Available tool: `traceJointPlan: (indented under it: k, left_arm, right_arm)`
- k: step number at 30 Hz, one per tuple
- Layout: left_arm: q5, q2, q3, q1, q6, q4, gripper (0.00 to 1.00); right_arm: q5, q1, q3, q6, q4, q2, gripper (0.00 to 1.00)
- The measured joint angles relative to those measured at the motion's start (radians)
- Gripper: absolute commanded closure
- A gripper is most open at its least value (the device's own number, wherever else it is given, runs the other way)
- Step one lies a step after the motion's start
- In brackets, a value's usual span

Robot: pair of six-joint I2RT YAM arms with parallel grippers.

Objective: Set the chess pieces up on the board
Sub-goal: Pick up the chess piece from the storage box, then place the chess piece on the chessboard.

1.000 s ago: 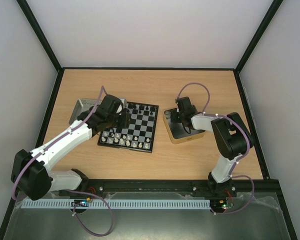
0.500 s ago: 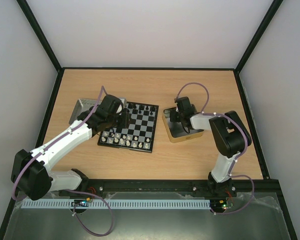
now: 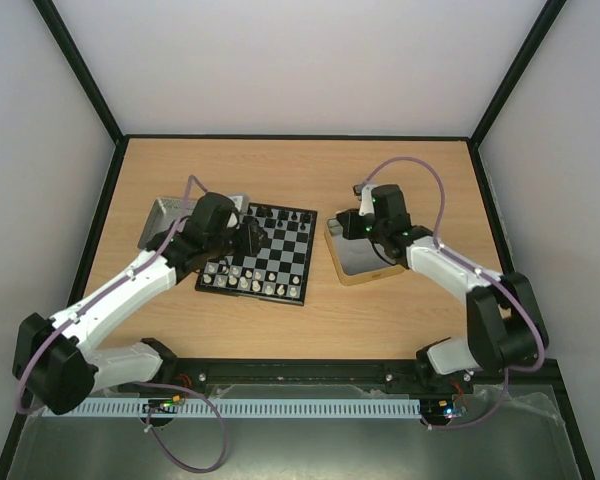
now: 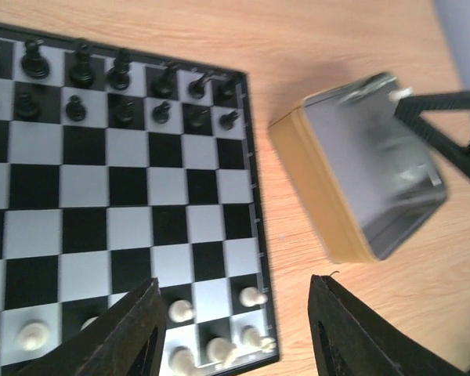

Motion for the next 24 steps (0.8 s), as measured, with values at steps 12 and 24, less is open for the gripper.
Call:
traceJointPlan:
  k: [12, 24]
  left_arm:
    - [0.287, -0.084, -0.077, 0.015, -0.225, 0.374, 0.25]
    - [0.464, 0.013, -0.127, 0.016, -0.397, 0.551, 0.56]
  right_arm:
    - [-0.501, 0.099, -0.006, -0.049, 0.042, -0.097, 0.98]
    - [-0.658, 0.130, 0.054, -0.057, 0.093, -0.079, 0.98]
